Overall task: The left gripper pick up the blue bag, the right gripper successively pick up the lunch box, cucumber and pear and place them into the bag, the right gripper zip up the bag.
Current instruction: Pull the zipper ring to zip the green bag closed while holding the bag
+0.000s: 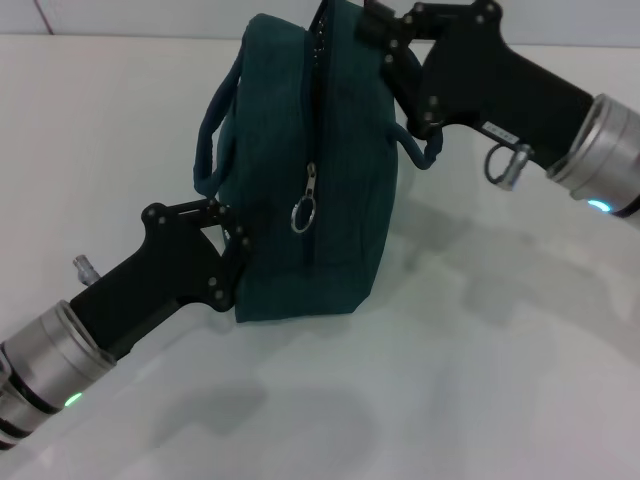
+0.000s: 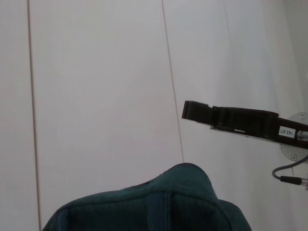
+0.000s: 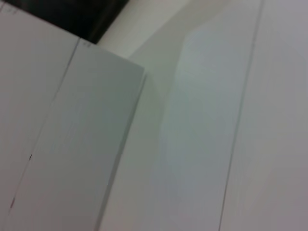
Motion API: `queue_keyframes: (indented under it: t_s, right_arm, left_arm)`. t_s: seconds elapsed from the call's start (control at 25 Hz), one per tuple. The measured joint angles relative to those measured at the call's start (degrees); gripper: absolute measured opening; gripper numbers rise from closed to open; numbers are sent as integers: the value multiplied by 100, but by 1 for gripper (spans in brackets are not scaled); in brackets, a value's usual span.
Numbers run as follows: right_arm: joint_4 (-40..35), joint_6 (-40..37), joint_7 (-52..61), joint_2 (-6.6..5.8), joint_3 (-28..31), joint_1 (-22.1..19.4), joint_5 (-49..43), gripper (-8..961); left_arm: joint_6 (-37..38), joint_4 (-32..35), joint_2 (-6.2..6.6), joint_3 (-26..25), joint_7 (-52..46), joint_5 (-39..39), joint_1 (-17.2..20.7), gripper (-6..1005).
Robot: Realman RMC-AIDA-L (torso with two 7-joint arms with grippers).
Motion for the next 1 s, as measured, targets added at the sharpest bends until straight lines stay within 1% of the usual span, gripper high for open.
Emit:
queue_keyframes:
  t_s: [0.04, 0.12, 0.2, 0.36, 0.44, 0.48, 0.56, 0.68, 0.76, 0.92, 1.0]
  right_arm:
    - [0, -13, 142, -21, 56, 4, -84, 33]
    - [-2, -142, 852, -120, 382, 14, -645, 36]
    - [-14, -260, 1326, -167, 648, 14, -1115, 39]
    - [-93, -529, 2588, -274, 1375, 30, -2495, 61]
    - [-107, -872, 3072, -302, 1733, 46, -3201, 80]
    - [-107, -1087, 3255, -307, 1912, 55, -3546, 90]
    - [-109, -1473, 3465, -304, 2234, 64, -4111, 158]
    - [-110, -1847, 3586, -248, 2600, -1, -4628, 260]
    - [-110, -1943, 3634, -223, 2694, -60, -4823, 270]
    - [-138, -1964, 3825, -220, 2710, -113, -5200, 291]
    - [-137, -1920, 3851, -223, 2719, -134, -5308, 351]
  left_arm:
    - [-2, 4, 0, 1, 6, 4, -5, 55]
    - [-3, 7, -1, 1, 44, 5, -33, 55]
    - [2, 9, -2, 1, 72, 7, -99, 55]
    - [18, 10, -4, 1, 78, 39, -157, 55]
    - [19, 10, -14, 1, 106, 84, -203, 55]
    - [19, 10, -15, 1, 111, 91, -210, 55]
    - [18, 10, -16, 1, 118, 116, -236, 55]
    - [55, 10, -12, 1, 113, 236, -290, 55]
    - [81, 14, -10, 1, 115, 306, -309, 54]
    - [55, 18, -10, 1, 117, 320, -312, 54]
    - [51, 19, -10, 1, 116, 344, -312, 54]
